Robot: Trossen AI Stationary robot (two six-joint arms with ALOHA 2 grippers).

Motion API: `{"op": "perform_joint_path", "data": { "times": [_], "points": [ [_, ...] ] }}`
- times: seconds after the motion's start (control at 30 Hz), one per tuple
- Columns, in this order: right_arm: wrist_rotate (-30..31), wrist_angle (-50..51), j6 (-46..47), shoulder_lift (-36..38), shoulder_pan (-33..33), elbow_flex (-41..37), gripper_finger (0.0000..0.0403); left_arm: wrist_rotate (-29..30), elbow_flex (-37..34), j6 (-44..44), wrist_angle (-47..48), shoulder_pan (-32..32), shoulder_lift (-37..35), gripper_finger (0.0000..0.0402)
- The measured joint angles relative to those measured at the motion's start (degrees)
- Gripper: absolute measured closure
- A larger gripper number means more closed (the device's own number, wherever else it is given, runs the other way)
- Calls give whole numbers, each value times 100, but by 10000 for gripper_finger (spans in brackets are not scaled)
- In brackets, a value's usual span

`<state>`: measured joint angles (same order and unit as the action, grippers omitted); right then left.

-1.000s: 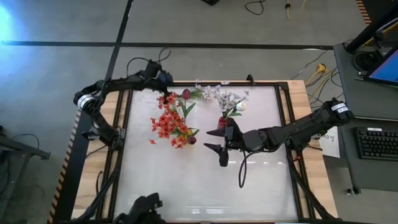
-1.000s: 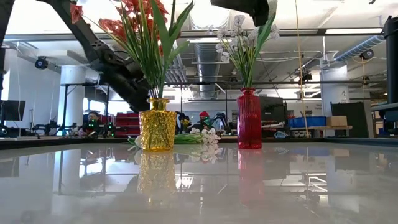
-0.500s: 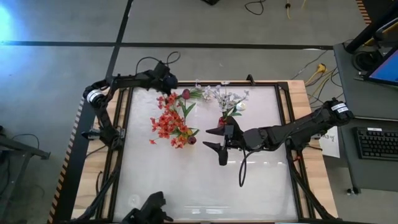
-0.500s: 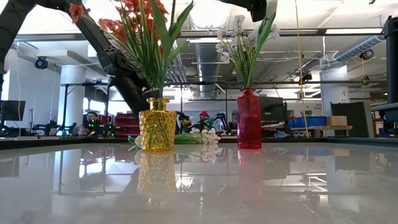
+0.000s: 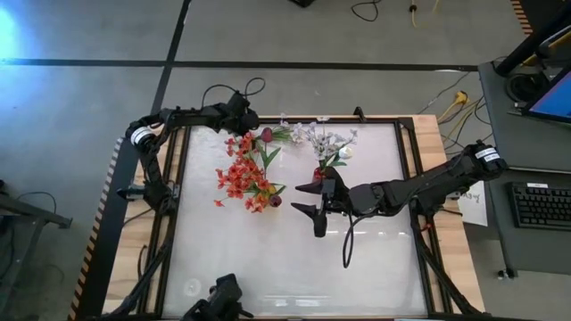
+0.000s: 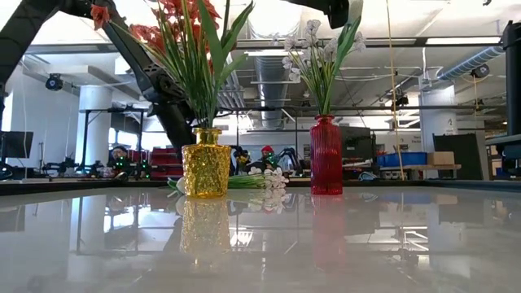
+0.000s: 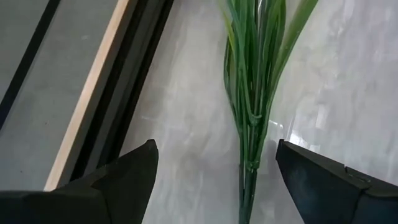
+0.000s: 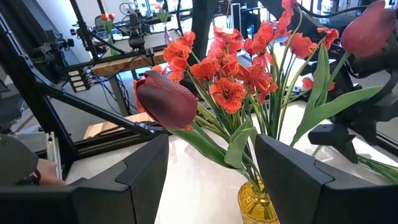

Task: Sort flowers into vase by color
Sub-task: Put the white flowers into the red flower vase

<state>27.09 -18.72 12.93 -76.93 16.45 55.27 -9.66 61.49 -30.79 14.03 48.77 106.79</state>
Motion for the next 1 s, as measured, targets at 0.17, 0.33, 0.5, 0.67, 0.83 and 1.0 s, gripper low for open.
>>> {"op": "perform_joint_path", "data": {
  "times": [0.17,0.33,0.5,0.67,0.83,1.0],
  "points": [
    [0,0,9,0,1,0,170,29,0,22,-7,0,1,91],
    [0,0,13,0,2,0,170,246,-2,64,-33,-33,1,91],
    [-2,-2,15,0,2,0,170,272,-13,66,59,-88,1,91],
    [-2,-2,15,0,2,0,170,270,-35,85,186,-111,1,91],
    [-2,-3,15,0,2,0,170,270,-48,87,187,-109,1,96],
    [-2,-5,14,-1,2,0,170,268,-51,116,189,-109,1,162]
  ]
}}
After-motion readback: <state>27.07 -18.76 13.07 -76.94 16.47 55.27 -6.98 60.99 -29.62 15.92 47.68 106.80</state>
